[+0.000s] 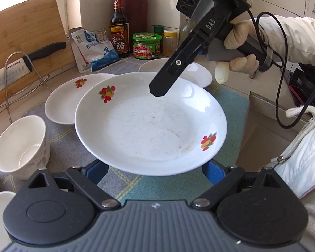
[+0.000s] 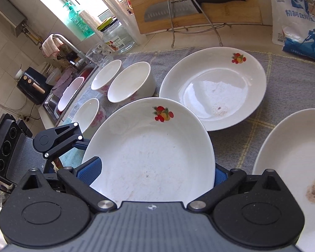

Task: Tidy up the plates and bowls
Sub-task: 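Lift the flower-print plate with the right tool and carry it toward the stained plate, then lower the held plate onto the stained plate with the right tool, then open the right tool and pull it back from the stacked plates, then move the right tool to the next white plate rim and grip it, then lift the fruit-print white plate off the mat with the right tool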

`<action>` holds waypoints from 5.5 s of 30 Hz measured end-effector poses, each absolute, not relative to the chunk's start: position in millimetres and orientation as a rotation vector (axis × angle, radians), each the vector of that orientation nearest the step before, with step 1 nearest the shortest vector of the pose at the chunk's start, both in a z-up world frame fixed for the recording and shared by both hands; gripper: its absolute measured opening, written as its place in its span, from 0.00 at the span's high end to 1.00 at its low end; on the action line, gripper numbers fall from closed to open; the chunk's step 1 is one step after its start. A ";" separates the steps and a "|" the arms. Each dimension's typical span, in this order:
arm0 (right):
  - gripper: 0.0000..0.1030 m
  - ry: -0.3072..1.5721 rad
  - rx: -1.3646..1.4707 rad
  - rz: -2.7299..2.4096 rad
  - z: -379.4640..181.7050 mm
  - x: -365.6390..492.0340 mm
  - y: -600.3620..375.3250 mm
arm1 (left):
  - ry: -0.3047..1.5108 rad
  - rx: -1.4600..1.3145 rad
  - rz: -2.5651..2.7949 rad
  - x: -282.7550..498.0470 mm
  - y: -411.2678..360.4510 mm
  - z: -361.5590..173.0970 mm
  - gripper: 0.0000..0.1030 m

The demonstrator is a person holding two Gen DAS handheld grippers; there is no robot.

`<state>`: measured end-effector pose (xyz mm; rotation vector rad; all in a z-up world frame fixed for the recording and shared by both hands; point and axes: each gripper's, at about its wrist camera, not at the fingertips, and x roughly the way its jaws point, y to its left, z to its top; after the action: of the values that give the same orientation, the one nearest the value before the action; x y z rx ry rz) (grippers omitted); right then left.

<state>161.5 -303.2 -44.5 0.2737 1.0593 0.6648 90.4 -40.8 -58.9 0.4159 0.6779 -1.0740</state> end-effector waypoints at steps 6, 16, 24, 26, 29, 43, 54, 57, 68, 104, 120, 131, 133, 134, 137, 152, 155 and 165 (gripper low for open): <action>0.00 1.027 0.271 0.602 -34.1 158.4 -349.4 | 0.654 0.426 -1.128 100.0 -87.2 -57.8 0.08; 0.00 1.005 0.292 0.497 -36.2 156.7 -421.5 | 0.658 0.421 -1.200 119.7 -162.9 -71.0 0.08; 0.00 0.999 0.320 0.472 -46.4 158.5 -455.0 | 0.680 0.437 -1.212 127.7 -194.0 -79.7 0.08; 0.00 0.997 0.328 0.473 -49.7 159.1 -459.1 | 0.704 0.434 -1.208 132.1 -199.5 -83.4 0.08; 0.00 0.998 0.337 0.468 -54.1 159.8 -462.8 | 0.718 0.432 -1.200 136.0 -205.4 -85.0 0.08; 0.00 1.010 0.393 0.448 -65.6 155.7 -479.4 | 0.751 0.497 -1.218 145.2 -225.2 -86.5 0.08; 0.00 1.024 0.407 0.414 -68.2 144.3 -484.5 | 0.741 0.537 -1.219 147.5 -229.7 -86.7 0.07; 0.00 1.026 0.402 0.399 -66.3 140.6 -484.9 | 0.738 0.540 -1.216 148.5 -230.5 -86.7 0.07; 0.00 1.012 0.406 0.330 -55.9 123.7 -488.0 | 0.740 0.545 -1.192 151.1 -224.1 -91.0 0.07; 0.00 0.885 0.088 0.284 -17.3 131.9 -404.8 | 0.714 0.292 -0.588 118.6 -130.2 -84.8 0.04; 0.00 0.959 -0.033 0.514 -41.9 221.3 -338.3 | 0.783 0.216 -0.465 147.6 -128.7 -119.9 0.01; 0.00 1.098 -0.078 0.591 -75.0 280.4 -323.4 | 0.770 0.194 -0.424 158.3 -135.7 -123.1 0.00; 0.00 1.114 -0.072 0.607 -79.7 289.2 -322.0 | 0.764 0.190 -0.419 159.0 -135.7 -123.7 0.00; 0.00 1.124 -0.070 0.616 -81.9 293.7 -321.3 | 0.760 0.188 -0.419 159.4 -135.6 -124.0 0.00; 0.00 1.149 -0.062 0.635 -87.9 306.1 -318.1 | 0.757 0.185 -0.415 162.1 -135.4 -124.4 0.00; 0.00 1.164 -0.045 0.747 -90.3 352.8 -300.6 | 0.738 0.179 -0.416 164.6 -133.0 -126.8 0.00; 0.00 1.170 -0.042 0.769 -90.5 359.9 -299.4 | 0.734 0.181 -0.422 164.3 -132.8 -127.3 0.00; 0.00 1.207 -0.018 0.849 -89.5 379.8 -296.3 | 0.714 0.138 -0.429 168.1 -127.1 -125.2 0.03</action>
<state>379.8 -296.3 -89.5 -0.0180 1.2072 0.8485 168.1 -127.1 -125.2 0.1382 0.7142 -0.4288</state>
